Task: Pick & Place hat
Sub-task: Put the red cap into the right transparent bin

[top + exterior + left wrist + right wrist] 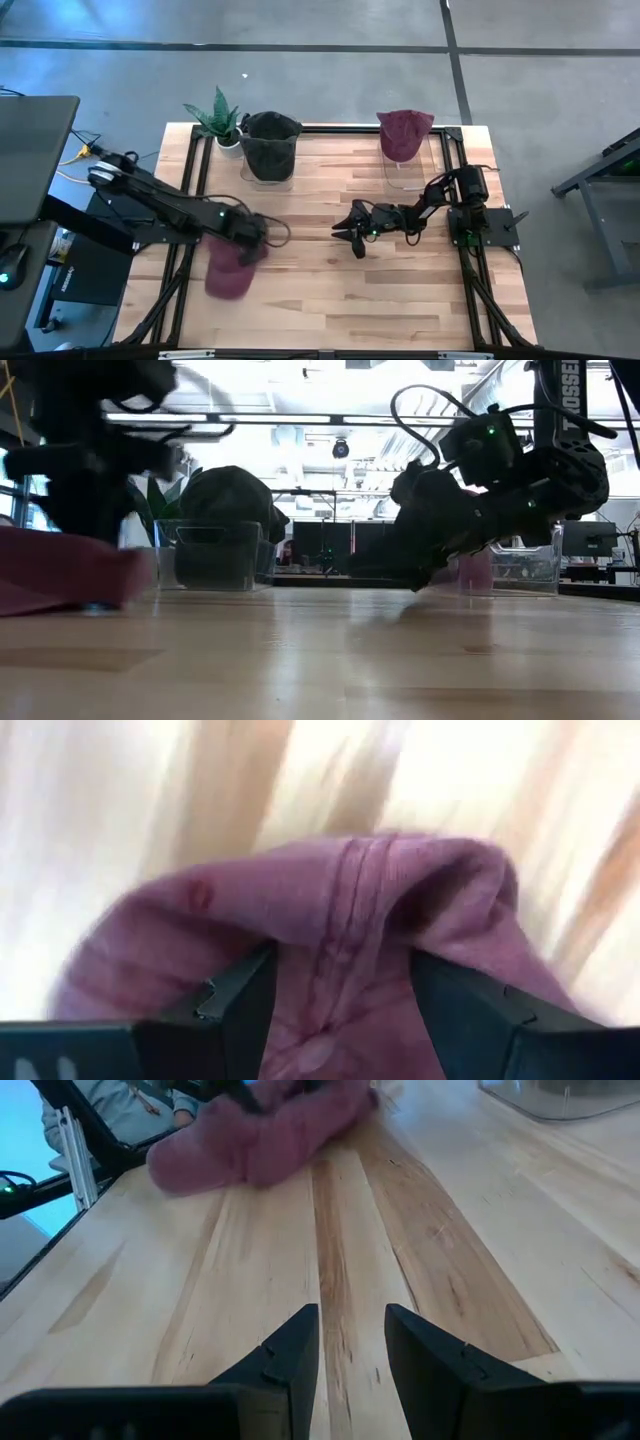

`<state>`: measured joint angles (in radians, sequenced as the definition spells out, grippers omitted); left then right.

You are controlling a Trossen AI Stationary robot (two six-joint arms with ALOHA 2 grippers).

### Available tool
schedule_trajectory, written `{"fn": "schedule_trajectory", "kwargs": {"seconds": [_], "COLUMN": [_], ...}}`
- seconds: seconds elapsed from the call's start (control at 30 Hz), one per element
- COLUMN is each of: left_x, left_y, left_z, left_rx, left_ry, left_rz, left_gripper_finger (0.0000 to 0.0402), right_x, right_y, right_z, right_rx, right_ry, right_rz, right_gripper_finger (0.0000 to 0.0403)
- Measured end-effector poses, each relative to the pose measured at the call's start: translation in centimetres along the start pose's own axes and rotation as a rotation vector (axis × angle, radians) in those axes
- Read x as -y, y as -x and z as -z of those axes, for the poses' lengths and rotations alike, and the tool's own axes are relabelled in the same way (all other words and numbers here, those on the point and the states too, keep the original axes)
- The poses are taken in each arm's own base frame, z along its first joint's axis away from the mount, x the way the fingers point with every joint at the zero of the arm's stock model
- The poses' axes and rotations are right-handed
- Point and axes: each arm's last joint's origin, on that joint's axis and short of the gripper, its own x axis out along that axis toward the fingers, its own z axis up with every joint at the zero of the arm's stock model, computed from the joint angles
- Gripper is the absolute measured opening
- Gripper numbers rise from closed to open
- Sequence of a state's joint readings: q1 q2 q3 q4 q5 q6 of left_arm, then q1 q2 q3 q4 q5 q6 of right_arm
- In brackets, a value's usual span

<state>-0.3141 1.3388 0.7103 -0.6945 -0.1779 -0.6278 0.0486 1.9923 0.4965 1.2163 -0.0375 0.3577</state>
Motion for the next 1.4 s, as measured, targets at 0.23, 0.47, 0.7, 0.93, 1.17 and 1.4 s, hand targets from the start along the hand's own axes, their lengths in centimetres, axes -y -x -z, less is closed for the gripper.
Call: {"fn": "schedule_trajectory", "kwargs": {"seconds": [0.23, 0.47, 0.7, 0.93, 1.17, 1.4], "left_x": [3.1, 2.4, 1.1, 0.2, -0.3, -0.7], "left_y": [-2.4, -1.8, 1.6, 1.6, -1.5, -3.9], "left_z": [-5.5, -10.6, -11.9, -9.5, -7.4, -5.9], "left_rx": [0.519, 0.707, 0.376, 0.171, 0.188, 0.256], "left_ry": [-0.075, -0.101, -0.129, -0.062, 0.001, 0.016], "left_rz": [0.091, 0.148, -0.044, -0.196, -0.135, -0.082], "left_gripper_finger": [0.0222, 0.0222, 0.0222, 0.0222, 0.0222, 0.0182], "right_x": [-1.4, -3.9, -6.2, -6.7, -5.1, -3.9], "right_y": [0.6, 0.3, -3.2, -6.3, -8.6, -8.2], "right_z": [-2.3, -3.6, -5.8, -7.1, -5.6, -5.7], "right_rx": [0.058, -0.152, -0.330, -0.351, -0.461, -0.486], "right_ry": [-0.018, -0.115, -0.110, -0.138, -0.120, 0.012], "right_rz": [-0.105, 0.082, 0.112, 0.198, 0.260, 0.320], "right_gripper_finger": [0.0113, 0.0113, 0.0167, 0.0259, 0.0241, 0.0061]}}
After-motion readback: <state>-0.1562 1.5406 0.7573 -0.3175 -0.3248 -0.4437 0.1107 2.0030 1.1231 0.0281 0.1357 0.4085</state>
